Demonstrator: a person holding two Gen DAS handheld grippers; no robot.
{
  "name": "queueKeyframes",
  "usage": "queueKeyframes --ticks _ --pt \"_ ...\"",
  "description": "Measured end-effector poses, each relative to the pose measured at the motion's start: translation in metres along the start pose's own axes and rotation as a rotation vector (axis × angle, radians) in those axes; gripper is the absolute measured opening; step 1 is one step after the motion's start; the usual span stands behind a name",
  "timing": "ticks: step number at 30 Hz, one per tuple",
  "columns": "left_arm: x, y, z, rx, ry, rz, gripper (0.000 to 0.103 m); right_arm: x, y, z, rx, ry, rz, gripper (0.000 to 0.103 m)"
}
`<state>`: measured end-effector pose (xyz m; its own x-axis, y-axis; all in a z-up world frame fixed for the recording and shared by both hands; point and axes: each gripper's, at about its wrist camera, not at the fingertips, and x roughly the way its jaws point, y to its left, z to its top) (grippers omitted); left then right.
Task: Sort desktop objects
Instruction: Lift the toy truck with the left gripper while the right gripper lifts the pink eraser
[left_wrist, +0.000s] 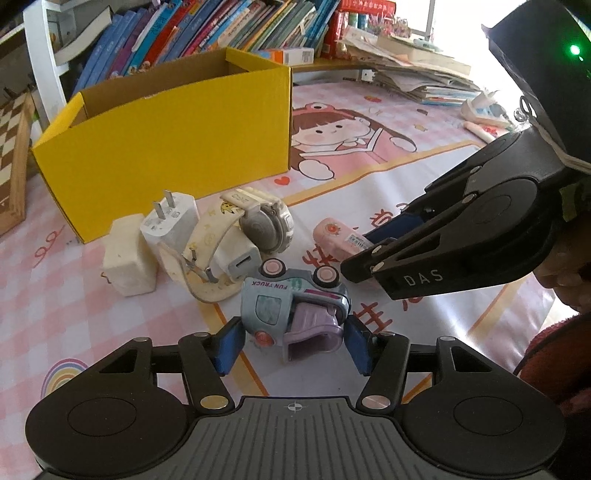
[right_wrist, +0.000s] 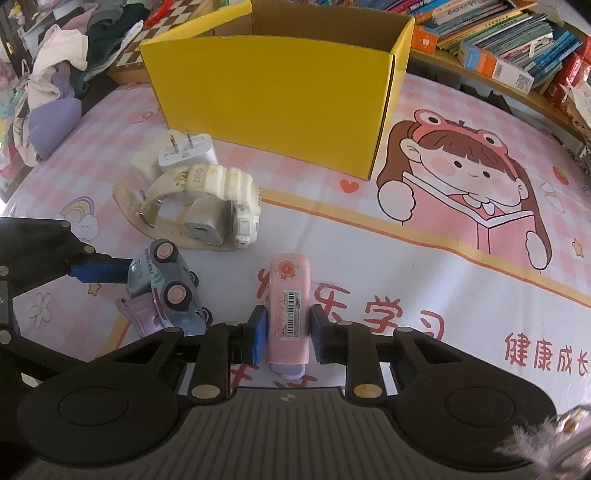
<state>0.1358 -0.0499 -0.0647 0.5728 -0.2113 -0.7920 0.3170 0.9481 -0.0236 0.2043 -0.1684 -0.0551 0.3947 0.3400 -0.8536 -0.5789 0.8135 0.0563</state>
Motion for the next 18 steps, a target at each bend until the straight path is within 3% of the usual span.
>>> queueKeyframes --ticks 18 --pt "-0.043 0.0 -0.017 0.014 -0.093 0.008 0.058 -0.03 0.024 -0.023 0.057 -0.052 -0.032 0.023"
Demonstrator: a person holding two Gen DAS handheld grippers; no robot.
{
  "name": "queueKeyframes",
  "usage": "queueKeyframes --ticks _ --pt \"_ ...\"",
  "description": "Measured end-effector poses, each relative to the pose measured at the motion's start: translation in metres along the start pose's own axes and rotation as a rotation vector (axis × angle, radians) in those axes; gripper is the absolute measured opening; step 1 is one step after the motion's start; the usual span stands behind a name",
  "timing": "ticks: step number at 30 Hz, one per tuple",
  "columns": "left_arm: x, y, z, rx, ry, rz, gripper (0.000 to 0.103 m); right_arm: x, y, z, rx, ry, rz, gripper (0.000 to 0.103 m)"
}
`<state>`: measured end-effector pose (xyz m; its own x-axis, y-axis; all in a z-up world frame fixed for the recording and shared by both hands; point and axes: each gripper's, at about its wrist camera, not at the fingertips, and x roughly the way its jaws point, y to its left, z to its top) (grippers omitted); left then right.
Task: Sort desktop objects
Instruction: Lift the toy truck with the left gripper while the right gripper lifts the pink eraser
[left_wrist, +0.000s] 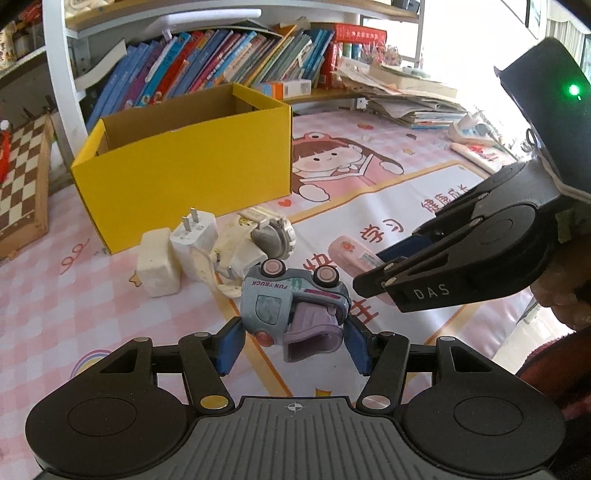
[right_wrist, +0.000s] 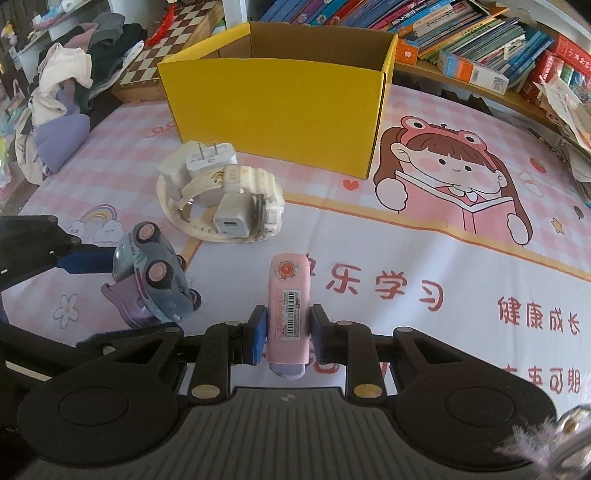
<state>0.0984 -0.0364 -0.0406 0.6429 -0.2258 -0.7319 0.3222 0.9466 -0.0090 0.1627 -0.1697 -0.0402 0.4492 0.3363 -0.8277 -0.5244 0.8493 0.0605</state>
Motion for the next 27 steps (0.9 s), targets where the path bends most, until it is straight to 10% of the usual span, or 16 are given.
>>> queueKeyframes --ticks 27 --pt "-0.047 0.027 -0.006 -0.044 -0.098 0.026 0.058 -0.033 0.023 -0.005 0.054 -0.042 0.0 0.023"
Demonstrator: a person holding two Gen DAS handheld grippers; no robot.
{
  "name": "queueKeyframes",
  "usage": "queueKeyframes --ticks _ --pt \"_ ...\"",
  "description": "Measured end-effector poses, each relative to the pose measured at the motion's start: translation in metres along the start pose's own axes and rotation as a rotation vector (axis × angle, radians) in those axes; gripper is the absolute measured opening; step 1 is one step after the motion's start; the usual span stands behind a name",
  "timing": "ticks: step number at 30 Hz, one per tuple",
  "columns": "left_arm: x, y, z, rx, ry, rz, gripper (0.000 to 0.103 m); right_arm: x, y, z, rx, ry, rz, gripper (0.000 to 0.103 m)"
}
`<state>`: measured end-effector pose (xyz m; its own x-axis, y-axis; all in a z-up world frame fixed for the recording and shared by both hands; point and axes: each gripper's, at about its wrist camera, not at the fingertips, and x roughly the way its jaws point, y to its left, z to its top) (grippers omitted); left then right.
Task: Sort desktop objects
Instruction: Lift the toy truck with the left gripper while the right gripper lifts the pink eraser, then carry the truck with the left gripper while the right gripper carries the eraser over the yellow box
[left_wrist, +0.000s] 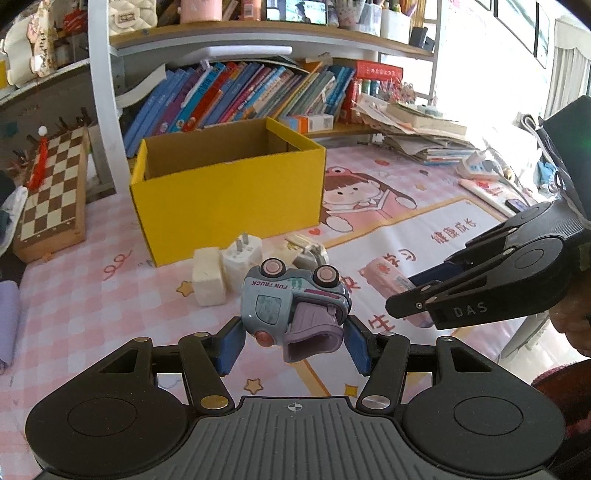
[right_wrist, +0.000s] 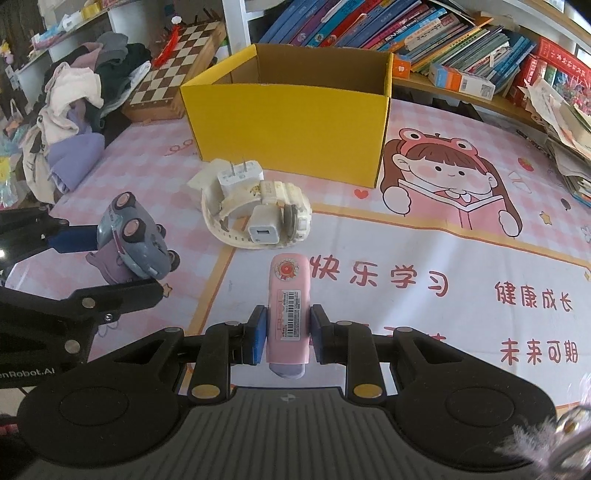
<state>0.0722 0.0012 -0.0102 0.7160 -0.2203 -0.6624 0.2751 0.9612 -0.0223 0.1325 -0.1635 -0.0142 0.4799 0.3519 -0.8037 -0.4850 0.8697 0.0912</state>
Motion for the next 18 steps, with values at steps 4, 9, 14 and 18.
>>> queueKeyframes --ticks 4,9,14,18 --pt "-0.004 0.004 0.006 -0.007 -0.022 0.006 0.058 -0.005 0.0 0.006 0.006 -0.012 0.005 0.023" --pt "-0.006 0.006 0.012 -0.006 -0.038 0.011 0.058 -0.007 0.001 0.014 -0.004 -0.02 0.019 0.023" --pt "-0.007 0.008 0.022 -0.003 -0.059 0.021 0.058 -0.01 -0.001 0.026 -0.009 -0.039 0.038 0.023" --pt "-0.008 0.013 0.036 -0.003 -0.082 0.04 0.058 -0.012 -0.005 0.038 -0.017 -0.056 0.05 0.023"
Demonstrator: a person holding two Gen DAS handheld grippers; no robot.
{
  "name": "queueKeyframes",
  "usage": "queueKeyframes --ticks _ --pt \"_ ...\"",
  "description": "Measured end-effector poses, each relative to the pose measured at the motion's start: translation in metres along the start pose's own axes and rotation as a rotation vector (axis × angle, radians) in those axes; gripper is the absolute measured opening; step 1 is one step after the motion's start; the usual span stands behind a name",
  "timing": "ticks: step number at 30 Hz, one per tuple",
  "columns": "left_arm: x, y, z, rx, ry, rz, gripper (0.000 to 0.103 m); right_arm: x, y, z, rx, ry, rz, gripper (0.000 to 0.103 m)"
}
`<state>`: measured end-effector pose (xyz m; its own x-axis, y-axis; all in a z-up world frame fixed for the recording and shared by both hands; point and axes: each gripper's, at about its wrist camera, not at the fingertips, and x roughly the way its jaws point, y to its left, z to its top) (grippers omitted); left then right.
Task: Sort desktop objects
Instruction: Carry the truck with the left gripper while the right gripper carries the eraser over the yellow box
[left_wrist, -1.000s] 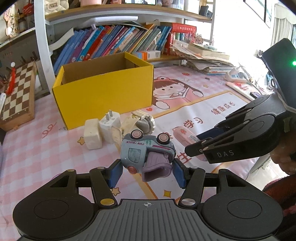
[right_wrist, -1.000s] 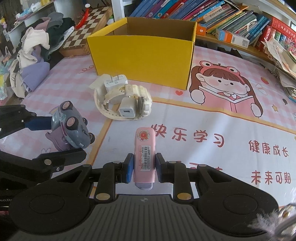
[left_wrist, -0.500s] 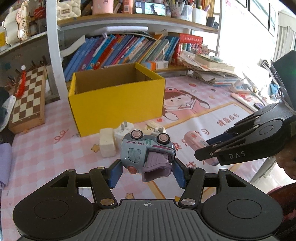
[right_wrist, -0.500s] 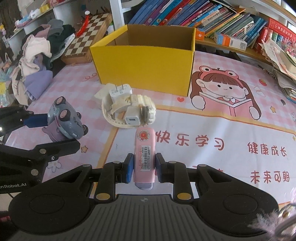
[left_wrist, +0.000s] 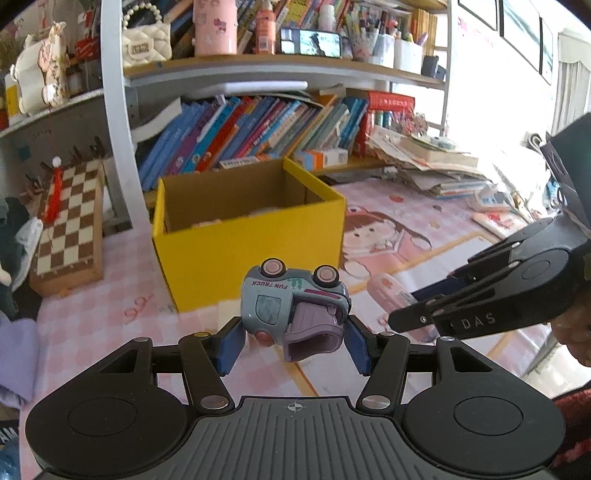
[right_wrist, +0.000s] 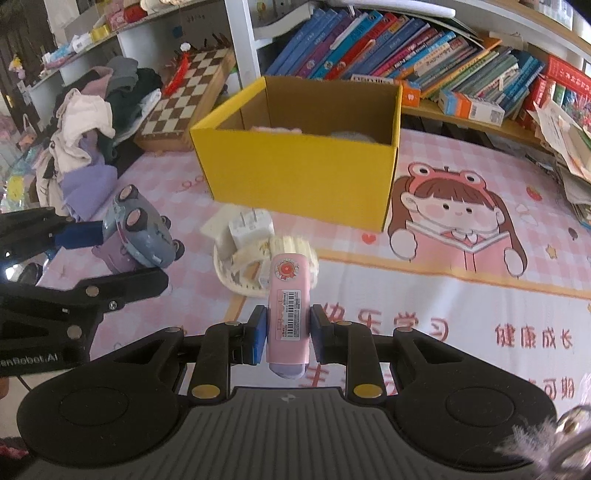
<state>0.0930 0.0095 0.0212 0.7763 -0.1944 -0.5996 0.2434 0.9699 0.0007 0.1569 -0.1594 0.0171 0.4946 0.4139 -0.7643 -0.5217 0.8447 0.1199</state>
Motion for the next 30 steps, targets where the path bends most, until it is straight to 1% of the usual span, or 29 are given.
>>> queueKeyframes --ticks 7,18,24,30 --pt "0.007 0.01 0.024 -0.005 -0.033 0.036 0.058 -0.002 -0.014 0.027 -0.015 -0.041 0.011 0.023" --pt "0.032 0.018 0.075 0.042 -0.097 0.091 0.058 0.004 -0.044 0.096 -0.098 -0.139 0.008 0.023" --pt "0.055 0.022 0.096 0.049 -0.099 0.117 0.058 0.016 -0.062 0.128 -0.131 -0.162 0.016 0.023" --pt "0.074 0.019 0.111 0.054 -0.103 0.131 0.058 0.031 -0.071 0.154 -0.166 -0.181 0.024 0.023"
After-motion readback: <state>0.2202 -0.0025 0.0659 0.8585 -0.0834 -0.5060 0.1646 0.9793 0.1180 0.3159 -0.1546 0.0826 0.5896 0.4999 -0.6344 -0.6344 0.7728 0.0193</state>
